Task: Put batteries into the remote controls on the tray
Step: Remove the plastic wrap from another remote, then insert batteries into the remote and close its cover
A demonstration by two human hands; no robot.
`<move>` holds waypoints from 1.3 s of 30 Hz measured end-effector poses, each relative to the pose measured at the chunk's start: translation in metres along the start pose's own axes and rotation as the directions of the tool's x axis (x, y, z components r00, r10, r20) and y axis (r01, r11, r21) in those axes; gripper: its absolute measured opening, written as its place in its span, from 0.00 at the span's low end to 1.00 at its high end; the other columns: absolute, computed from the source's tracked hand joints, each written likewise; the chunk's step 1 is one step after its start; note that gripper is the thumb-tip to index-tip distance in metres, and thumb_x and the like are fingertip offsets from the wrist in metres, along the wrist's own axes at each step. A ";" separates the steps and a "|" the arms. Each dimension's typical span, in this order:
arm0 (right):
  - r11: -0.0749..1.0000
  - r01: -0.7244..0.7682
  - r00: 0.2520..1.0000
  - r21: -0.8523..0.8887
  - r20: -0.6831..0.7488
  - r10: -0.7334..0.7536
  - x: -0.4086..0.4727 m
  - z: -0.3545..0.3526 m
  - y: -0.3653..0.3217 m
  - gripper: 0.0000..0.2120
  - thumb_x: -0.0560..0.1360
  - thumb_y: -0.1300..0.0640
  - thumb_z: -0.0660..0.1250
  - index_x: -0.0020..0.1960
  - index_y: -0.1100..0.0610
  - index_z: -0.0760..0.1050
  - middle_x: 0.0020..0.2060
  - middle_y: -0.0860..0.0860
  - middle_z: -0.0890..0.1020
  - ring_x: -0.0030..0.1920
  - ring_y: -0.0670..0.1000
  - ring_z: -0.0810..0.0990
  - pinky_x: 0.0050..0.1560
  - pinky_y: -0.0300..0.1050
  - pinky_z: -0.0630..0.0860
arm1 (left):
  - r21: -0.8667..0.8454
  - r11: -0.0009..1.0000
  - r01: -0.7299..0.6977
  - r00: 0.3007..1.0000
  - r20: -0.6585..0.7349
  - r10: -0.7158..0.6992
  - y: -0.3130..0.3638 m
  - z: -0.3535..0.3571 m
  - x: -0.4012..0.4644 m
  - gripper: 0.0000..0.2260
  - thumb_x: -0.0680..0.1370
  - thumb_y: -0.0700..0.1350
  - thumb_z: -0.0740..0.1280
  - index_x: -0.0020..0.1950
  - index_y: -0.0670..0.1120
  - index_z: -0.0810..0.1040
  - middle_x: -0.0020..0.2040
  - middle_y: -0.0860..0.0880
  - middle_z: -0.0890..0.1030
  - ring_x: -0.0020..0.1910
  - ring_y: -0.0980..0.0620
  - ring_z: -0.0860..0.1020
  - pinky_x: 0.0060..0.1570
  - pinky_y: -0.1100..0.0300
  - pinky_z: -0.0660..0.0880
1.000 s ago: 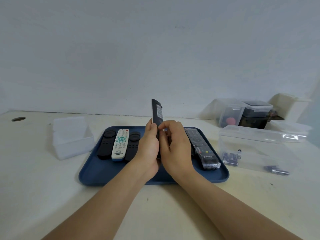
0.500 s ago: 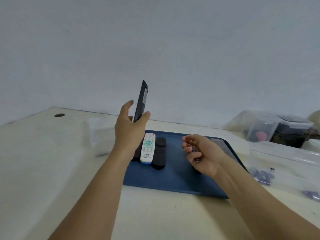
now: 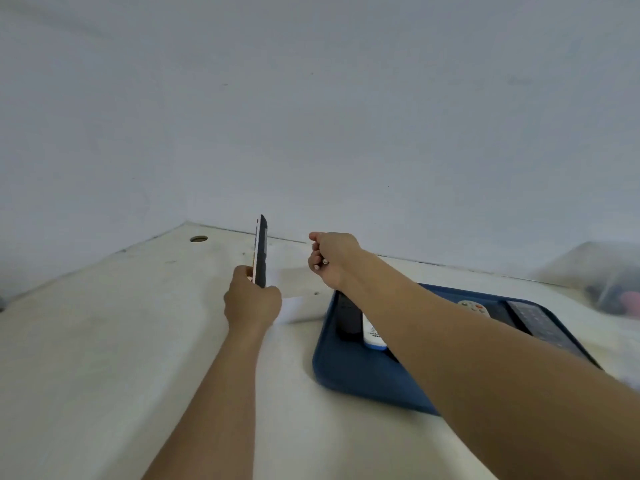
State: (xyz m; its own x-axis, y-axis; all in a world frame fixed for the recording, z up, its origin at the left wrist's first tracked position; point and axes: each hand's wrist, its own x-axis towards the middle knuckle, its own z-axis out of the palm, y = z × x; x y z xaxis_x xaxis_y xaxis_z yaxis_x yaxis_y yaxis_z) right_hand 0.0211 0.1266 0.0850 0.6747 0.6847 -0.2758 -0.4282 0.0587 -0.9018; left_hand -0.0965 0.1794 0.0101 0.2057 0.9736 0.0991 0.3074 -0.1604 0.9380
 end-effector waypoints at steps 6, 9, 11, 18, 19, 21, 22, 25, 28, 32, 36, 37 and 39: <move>0.778 0.535 0.824 -0.330 0.001 -0.566 0.022 0.006 0.027 0.14 0.84 0.62 0.52 0.51 0.57 0.77 0.36 0.49 0.74 0.33 0.48 0.69 0.36 0.42 0.70 | -0.175 0.955 -0.240 0.970 -0.086 0.228 -0.005 0.011 -0.018 0.18 0.77 0.31 0.64 0.62 0.49 0.69 0.50 0.49 0.78 0.46 0.46 0.79 0.47 0.53 0.77; 0.544 0.697 0.658 -0.468 0.115 -0.744 0.021 0.004 0.042 0.12 0.84 0.62 0.53 0.53 0.58 0.76 0.37 0.47 0.75 0.35 0.46 0.70 0.38 0.38 0.69 | -0.192 0.939 -0.285 0.957 -0.112 0.268 0.001 0.015 -0.022 0.19 0.77 0.31 0.65 0.64 0.48 0.69 0.52 0.50 0.77 0.46 0.48 0.79 0.49 0.54 0.78; 0.447 0.729 0.619 -0.519 0.219 -0.754 0.021 0.005 0.046 0.11 0.85 0.60 0.54 0.54 0.59 0.75 0.43 0.50 0.79 0.41 0.47 0.74 0.43 0.40 0.71 | -0.184 0.940 -0.287 0.957 -0.109 0.270 0.003 0.015 -0.025 0.20 0.77 0.30 0.65 0.64 0.48 0.69 0.52 0.50 0.76 0.47 0.49 0.78 0.50 0.55 0.77; 0.587 0.537 0.843 -0.606 0.372 -0.388 -0.008 -0.010 0.016 0.15 0.85 0.56 0.55 0.60 0.60 0.78 0.55 0.54 0.81 0.57 0.53 0.78 0.54 0.43 0.73 | -0.089 0.984 -0.156 0.986 -0.073 0.150 0.001 0.005 -0.011 0.21 0.74 0.31 0.65 0.65 0.46 0.70 0.50 0.46 0.78 0.49 0.40 0.80 0.48 0.51 0.78; 0.615 0.529 0.849 -0.585 0.377 -0.371 -0.018 -0.024 0.008 0.13 0.84 0.55 0.57 0.59 0.59 0.78 0.55 0.56 0.82 0.56 0.53 0.80 0.55 0.45 0.76 | -0.062 0.990 -0.130 0.989 -0.071 0.126 0.001 0.004 -0.009 0.21 0.74 0.32 0.65 0.65 0.45 0.70 0.51 0.44 0.78 0.49 0.40 0.79 0.48 0.51 0.78; 0.588 0.545 0.838 -0.598 0.371 -0.399 -0.043 -0.064 -0.007 0.10 0.82 0.54 0.62 0.55 0.57 0.79 0.51 0.55 0.83 0.54 0.54 0.82 0.56 0.51 0.80 | -0.004 0.990 -0.138 0.987 -0.084 0.137 0.002 0.003 -0.008 0.21 0.73 0.32 0.66 0.65 0.43 0.71 0.51 0.43 0.79 0.47 0.41 0.77 0.47 0.52 0.75; 0.533 0.560 0.826 -0.635 0.374 -0.422 -0.054 -0.085 -0.012 0.09 0.81 0.54 0.63 0.53 0.57 0.80 0.48 0.55 0.84 0.51 0.56 0.83 0.54 0.53 0.81 | 0.028 0.987 -0.159 0.982 -0.101 0.161 0.002 0.002 -0.007 0.22 0.72 0.32 0.66 0.65 0.42 0.72 0.51 0.42 0.80 0.47 0.41 0.77 0.47 0.52 0.74; 0.337 0.541 0.796 -0.770 0.340 -0.501 -0.092 -0.158 -0.027 0.07 0.80 0.57 0.66 0.46 0.57 0.81 0.38 0.52 0.84 0.42 0.56 0.83 0.45 0.54 0.81 | 0.146 0.969 -0.201 0.965 -0.139 0.221 0.011 0.002 -0.010 0.23 0.70 0.34 0.71 0.65 0.41 0.73 0.55 0.38 0.79 0.50 0.35 0.79 0.49 0.45 0.78; 0.177 0.422 0.790 -0.889 0.265 -0.553 -0.132 -0.224 -0.045 0.07 0.79 0.55 0.68 0.43 0.53 0.81 0.34 0.43 0.82 0.35 0.42 0.80 0.40 0.39 0.77 | 0.156 0.948 -0.277 0.931 -0.201 0.305 0.030 0.002 -0.026 0.23 0.70 0.41 0.76 0.63 0.42 0.73 0.58 0.37 0.77 0.50 0.35 0.79 0.52 0.42 0.77; 0.034 0.143 0.820 -0.989 0.099 -0.563 -0.171 -0.301 -0.074 0.12 0.77 0.51 0.68 0.40 0.57 0.82 0.32 0.48 0.83 0.35 0.47 0.80 0.43 0.38 0.76 | -0.187 0.881 -0.434 0.897 0.004 0.443 0.086 0.043 -0.097 0.15 0.73 0.43 0.75 0.55 0.46 0.73 0.40 0.49 0.78 0.39 0.47 0.76 0.43 0.54 0.72; -0.001 -0.089 0.839 -0.996 -0.074 -0.540 -0.211 -0.356 -0.087 0.18 0.78 0.54 0.66 0.32 0.61 0.76 0.27 0.55 0.77 0.31 0.55 0.75 0.36 0.48 0.76 | -0.426 0.875 -0.232 0.720 0.530 0.448 0.112 0.127 -0.181 0.12 0.74 0.39 0.76 0.50 0.51 0.77 0.34 0.48 0.75 0.29 0.49 0.71 0.32 0.55 0.71; -0.017 -0.133 0.836 -0.991 -0.103 -0.538 -0.222 -0.368 -0.086 0.17 0.78 0.55 0.65 0.31 0.58 0.76 0.27 0.52 0.76 0.31 0.52 0.74 0.37 0.47 0.74 | -0.452 0.880 -0.145 0.680 0.601 0.420 0.115 0.149 -0.202 0.11 0.74 0.39 0.75 0.50 0.51 0.78 0.33 0.48 0.75 0.29 0.50 0.70 0.32 0.55 0.71; -0.033 -0.171 0.849 -0.985 -0.131 -0.511 -0.232 -0.387 -0.083 0.15 0.79 0.58 0.63 0.36 0.58 0.80 0.31 0.50 0.78 0.35 0.51 0.76 0.42 0.48 0.77 | -0.461 0.887 0.023 0.647 0.683 0.338 0.120 0.182 -0.235 0.10 0.74 0.39 0.76 0.51 0.50 0.81 0.32 0.49 0.75 0.28 0.50 0.71 0.33 0.55 0.71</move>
State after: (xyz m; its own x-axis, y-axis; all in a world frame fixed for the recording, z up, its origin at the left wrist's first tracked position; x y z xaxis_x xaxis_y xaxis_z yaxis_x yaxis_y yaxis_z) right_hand 0.1325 -0.3185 0.0949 0.8706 0.4566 0.1834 0.4906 -0.8345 -0.2511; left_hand 0.0609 -0.0979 0.0394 0.8718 0.4648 0.1546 -0.1511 -0.0451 0.9875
